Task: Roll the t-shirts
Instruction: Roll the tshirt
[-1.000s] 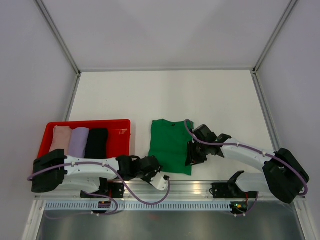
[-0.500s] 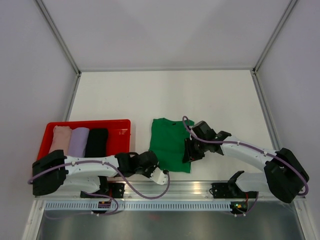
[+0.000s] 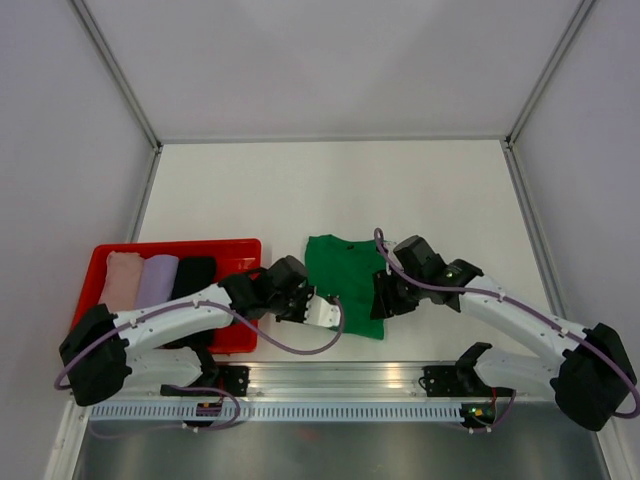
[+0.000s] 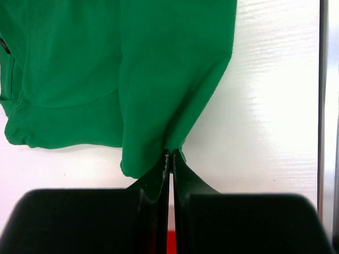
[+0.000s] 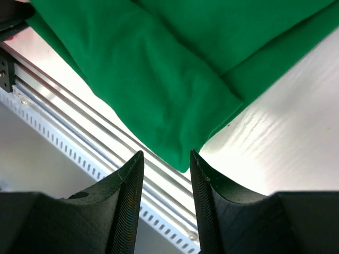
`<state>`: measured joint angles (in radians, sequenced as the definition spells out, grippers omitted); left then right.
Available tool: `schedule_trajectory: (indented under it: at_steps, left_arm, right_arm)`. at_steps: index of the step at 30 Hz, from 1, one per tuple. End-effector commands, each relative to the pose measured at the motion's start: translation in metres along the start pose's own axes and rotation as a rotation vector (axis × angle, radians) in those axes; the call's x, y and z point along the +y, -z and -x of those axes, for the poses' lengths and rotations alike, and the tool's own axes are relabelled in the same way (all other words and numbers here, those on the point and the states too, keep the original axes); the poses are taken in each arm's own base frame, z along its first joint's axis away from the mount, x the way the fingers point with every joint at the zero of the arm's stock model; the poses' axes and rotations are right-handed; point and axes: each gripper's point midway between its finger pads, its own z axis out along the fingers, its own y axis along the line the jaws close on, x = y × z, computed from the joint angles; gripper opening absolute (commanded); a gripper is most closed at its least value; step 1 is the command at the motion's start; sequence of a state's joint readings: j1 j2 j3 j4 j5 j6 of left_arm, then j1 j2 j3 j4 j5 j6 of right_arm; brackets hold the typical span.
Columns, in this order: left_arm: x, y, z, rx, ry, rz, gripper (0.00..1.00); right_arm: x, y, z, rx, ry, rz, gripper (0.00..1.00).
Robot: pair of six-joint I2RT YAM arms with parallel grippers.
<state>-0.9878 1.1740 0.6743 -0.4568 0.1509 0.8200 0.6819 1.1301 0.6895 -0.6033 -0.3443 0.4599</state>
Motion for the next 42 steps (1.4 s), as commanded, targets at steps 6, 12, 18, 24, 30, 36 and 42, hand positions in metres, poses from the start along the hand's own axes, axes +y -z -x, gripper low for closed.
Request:
schedule_trajectory:
  at_steps: [6, 12, 18, 24, 30, 36, 42]
  left_arm:
    - [0.022, 0.003, 0.02, -0.098, 0.249, -0.139, 0.02]
    - [0.034, -0.003, 0.007, -0.092, 0.372, -0.172, 0.02]
    - [0.045, -0.003, 0.005, -0.124, 0.447, -0.183, 0.02]
    - [0.049, -0.002, 0.009, -0.135, 0.468, -0.193, 0.02]
    - [0.049, -0.004, 0.009, -0.133, 0.478, -0.21, 0.02]
    - [0.051, -0.004, 0.007, -0.126, 0.484, -0.212, 0.02]
    - [0.047, -0.001, 0.005, -0.119, 0.492, -0.217, 0.02]
  right_arm:
    - [0.027, 0.052, 0.072, -0.315, 0.395, 0.011, 0.47]
    - [0.052, 0.068, 0.084, -0.382, 0.907, 0.017, 0.5]
    - [0.017, 0.032, 0.019, -0.101, 1.169, 0.04, 0.54]
    - [0.028, 0.009, 0.002, -0.111, 1.357, 0.036, 0.57]
    - [0.027, -0.02, -0.013, -0.145, 1.357, 0.009, 0.61]
    - [0.007, -0.035, -0.003, -0.111, 1.324, -0.154, 0.61]
    - [-0.01, -0.036, -0.004, -0.071, 1.305, -0.236, 0.4]
